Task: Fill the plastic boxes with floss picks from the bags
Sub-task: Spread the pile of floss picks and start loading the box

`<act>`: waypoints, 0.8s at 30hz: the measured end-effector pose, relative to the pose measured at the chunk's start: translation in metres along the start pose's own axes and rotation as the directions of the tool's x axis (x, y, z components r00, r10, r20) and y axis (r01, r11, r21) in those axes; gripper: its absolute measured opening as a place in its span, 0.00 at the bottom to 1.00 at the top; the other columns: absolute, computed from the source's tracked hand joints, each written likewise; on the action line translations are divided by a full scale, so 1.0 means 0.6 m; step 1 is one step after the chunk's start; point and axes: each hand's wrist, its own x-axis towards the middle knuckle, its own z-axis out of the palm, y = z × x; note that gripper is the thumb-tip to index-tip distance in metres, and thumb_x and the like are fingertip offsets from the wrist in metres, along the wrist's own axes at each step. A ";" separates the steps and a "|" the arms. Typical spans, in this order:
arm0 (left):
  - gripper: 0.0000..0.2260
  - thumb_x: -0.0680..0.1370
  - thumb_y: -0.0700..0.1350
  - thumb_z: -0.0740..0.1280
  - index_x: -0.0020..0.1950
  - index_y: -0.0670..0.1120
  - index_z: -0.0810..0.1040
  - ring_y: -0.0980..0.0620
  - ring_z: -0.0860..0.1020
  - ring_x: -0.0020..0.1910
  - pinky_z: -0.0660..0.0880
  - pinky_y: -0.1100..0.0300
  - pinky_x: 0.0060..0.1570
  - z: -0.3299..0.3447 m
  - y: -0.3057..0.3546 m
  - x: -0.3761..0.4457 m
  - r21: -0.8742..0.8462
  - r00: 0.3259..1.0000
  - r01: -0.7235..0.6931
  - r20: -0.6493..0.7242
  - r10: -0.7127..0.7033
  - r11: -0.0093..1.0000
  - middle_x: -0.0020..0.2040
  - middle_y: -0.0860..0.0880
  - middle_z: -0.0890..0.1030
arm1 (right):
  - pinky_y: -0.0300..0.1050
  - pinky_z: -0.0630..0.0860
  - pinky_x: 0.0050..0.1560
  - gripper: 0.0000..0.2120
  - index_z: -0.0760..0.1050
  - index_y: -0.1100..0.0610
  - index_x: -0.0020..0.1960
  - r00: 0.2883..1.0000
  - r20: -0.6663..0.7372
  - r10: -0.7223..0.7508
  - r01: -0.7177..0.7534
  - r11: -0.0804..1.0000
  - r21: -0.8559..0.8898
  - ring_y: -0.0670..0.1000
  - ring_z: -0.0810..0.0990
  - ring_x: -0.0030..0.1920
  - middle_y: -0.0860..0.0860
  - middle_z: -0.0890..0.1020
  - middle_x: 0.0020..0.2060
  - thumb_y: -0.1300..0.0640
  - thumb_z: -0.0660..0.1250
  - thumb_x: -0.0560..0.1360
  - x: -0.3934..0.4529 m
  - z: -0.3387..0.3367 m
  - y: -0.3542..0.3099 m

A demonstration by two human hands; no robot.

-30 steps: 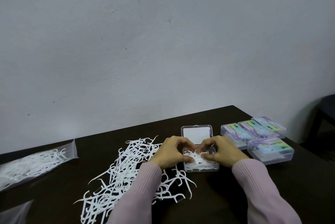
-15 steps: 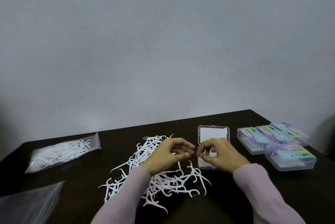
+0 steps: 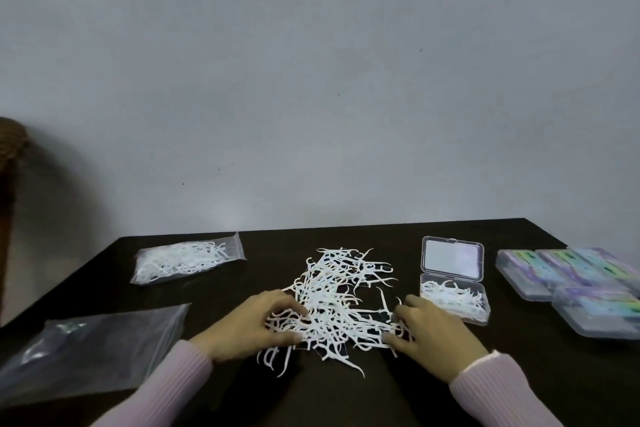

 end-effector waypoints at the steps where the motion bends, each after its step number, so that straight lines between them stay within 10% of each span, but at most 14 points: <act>1: 0.29 0.63 0.72 0.65 0.59 0.61 0.74 0.68 0.69 0.60 0.66 0.67 0.63 -0.001 -0.005 -0.010 0.023 0.999 0.028 0.027 -0.029 0.999 0.59 0.64 0.73 | 0.43 0.71 0.60 0.24 0.68 0.53 0.65 1.000 0.019 -0.024 0.024 1.000 0.001 0.47 0.70 0.60 0.49 0.70 0.59 0.39 0.58 0.75 -0.002 0.002 -0.008; 5: 0.39 0.56 0.71 0.68 0.65 0.61 0.68 0.67 0.66 0.62 0.62 0.70 0.64 0.011 -0.003 -0.024 0.023 0.995 0.102 0.021 -0.103 0.995 0.62 0.62 0.68 | 0.43 0.71 0.60 0.23 0.64 0.50 0.67 0.996 0.040 -0.080 0.078 0.996 0.038 0.47 0.68 0.63 0.47 0.68 0.61 0.43 0.61 0.75 0.006 0.007 -0.035; 11: 0.23 0.70 0.50 0.75 0.63 0.54 0.73 0.65 0.71 0.59 0.66 0.70 0.61 0.040 0.014 -0.004 -0.016 0.992 0.028 -0.122 -0.030 0.999 0.59 0.58 0.74 | 0.43 0.71 0.57 0.17 0.68 0.49 0.63 0.995 -0.018 -0.097 0.097 0.994 0.043 0.46 0.73 0.59 0.45 0.75 0.58 0.47 0.63 0.75 0.022 0.006 -0.057; 17: 0.26 0.71 0.59 0.71 0.66 0.55 0.70 0.61 0.67 0.62 0.66 0.60 0.66 0.046 0.020 0.000 0.036 0.977 0.125 -0.180 -0.116 0.992 0.62 0.58 0.70 | 0.44 0.72 0.55 0.26 0.68 0.49 0.63 1.000 -0.020 -0.002 0.003 1.000 0.027 0.48 0.74 0.58 0.46 0.75 0.57 0.37 0.64 0.71 0.029 0.010 -0.067; 24: 0.17 0.72 0.53 0.72 0.60 0.52 0.77 0.58 0.76 0.51 0.74 0.58 0.55 0.055 0.044 0.008 0.074 0.944 0.159 -0.304 -0.129 0.985 0.54 0.55 0.77 | 0.43 0.71 0.51 0.11 0.72 0.52 0.58 0.990 -0.129 0.064 -0.059 0.998 0.038 0.52 0.76 0.55 0.51 0.77 0.54 0.53 0.61 0.77 0.037 0.014 -0.084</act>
